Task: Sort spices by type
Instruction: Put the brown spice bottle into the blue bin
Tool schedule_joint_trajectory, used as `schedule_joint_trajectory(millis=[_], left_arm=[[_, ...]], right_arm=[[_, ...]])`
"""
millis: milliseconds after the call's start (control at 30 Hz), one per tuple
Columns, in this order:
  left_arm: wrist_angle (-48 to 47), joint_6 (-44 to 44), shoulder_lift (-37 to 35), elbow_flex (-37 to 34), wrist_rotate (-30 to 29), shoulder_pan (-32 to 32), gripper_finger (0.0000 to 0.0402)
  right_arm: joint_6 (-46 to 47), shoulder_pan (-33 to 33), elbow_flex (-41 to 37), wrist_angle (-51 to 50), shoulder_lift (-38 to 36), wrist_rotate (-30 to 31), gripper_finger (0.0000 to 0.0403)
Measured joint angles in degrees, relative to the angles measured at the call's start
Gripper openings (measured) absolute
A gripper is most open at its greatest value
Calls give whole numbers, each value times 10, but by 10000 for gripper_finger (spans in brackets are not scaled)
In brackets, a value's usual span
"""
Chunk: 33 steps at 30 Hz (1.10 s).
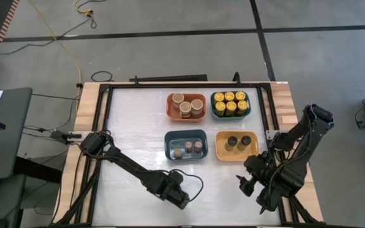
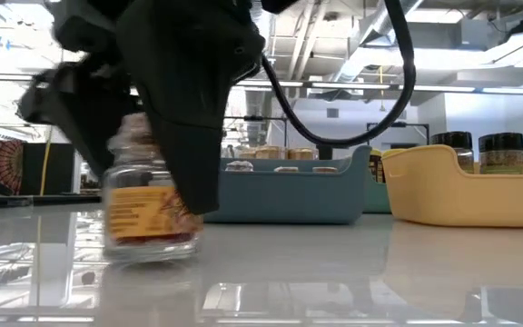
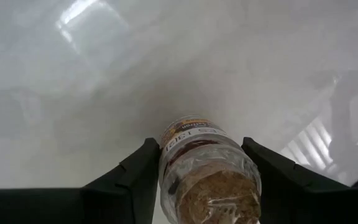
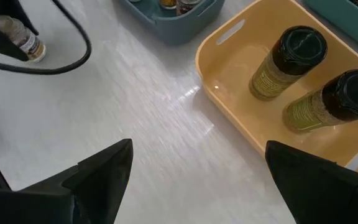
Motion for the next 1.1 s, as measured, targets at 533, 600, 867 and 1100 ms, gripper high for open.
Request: schedule_joint_trajectory(millis=[533, 600, 867, 1100], left_arm=[[-89, 265, -66, 89, -51, 118, 195], [-99, 306, -72, 97, -51, 144, 195], [-145, 429, -72, 106, -48, 231, 195], [-210, 500, -71, 105, -85, 262, 195]], right_arm=[[5, 0, 0, -1, 0, 5, 392], [7, -1, 0, -1, 0, 6, 392], [11, -23, 0, -2, 0, 14, 392], [11, -52, 0, -3, 0, 15, 392]])
